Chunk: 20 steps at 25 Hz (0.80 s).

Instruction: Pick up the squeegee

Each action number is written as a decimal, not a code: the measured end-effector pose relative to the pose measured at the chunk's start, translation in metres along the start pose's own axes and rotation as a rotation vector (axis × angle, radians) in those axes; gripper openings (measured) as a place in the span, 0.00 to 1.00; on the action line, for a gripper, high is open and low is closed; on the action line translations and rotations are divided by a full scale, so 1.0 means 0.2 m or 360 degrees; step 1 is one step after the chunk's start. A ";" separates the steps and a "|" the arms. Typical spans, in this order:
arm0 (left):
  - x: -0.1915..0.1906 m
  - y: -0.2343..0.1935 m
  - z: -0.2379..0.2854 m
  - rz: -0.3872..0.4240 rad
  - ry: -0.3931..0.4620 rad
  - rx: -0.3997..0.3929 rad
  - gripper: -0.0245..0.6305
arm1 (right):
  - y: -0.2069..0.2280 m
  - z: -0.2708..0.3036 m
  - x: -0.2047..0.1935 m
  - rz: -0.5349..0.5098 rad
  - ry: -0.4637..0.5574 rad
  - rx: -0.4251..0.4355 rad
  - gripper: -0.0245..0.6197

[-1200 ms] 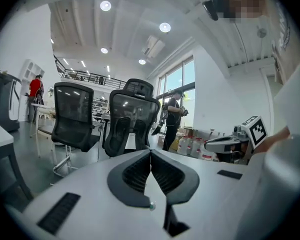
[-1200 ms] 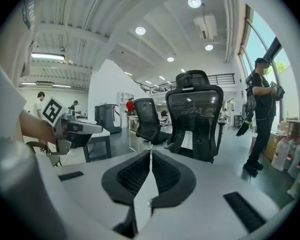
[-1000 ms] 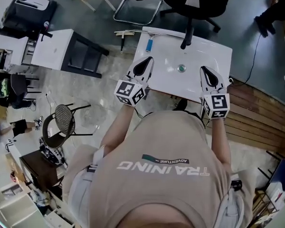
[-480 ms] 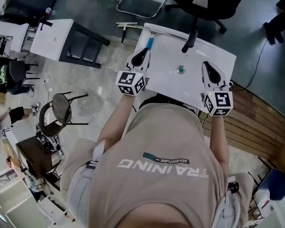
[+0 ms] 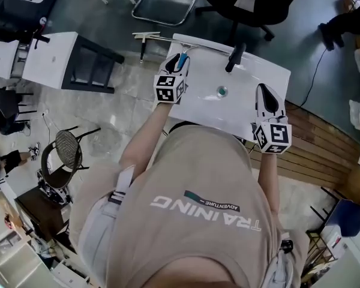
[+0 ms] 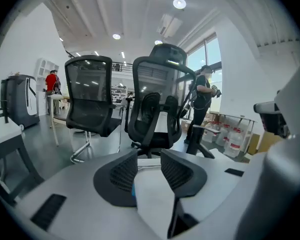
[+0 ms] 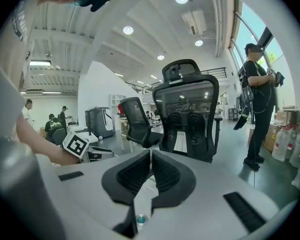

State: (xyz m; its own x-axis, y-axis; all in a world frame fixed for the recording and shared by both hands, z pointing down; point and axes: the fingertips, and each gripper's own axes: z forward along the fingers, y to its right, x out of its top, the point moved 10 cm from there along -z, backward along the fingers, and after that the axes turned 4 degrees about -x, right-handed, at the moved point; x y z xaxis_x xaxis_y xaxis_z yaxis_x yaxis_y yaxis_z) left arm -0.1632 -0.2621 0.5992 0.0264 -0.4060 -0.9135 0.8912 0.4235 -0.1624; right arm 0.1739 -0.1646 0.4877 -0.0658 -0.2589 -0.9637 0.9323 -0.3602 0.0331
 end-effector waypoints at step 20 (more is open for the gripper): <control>-0.33 -0.26 0.51 -0.0140 -0.0516 0.0315 0.32 | -0.01 0.04 0.04 -0.0126 -0.0176 -0.0140 0.10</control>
State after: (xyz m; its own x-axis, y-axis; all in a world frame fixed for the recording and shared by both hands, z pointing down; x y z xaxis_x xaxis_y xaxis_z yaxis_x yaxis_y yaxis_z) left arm -0.1641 -0.3406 0.7054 0.0594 -0.6821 -0.7288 0.9658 0.2238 -0.1307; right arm 0.1684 -0.1738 0.4828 -0.1745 -0.3314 -0.9272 0.9499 -0.3045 -0.0700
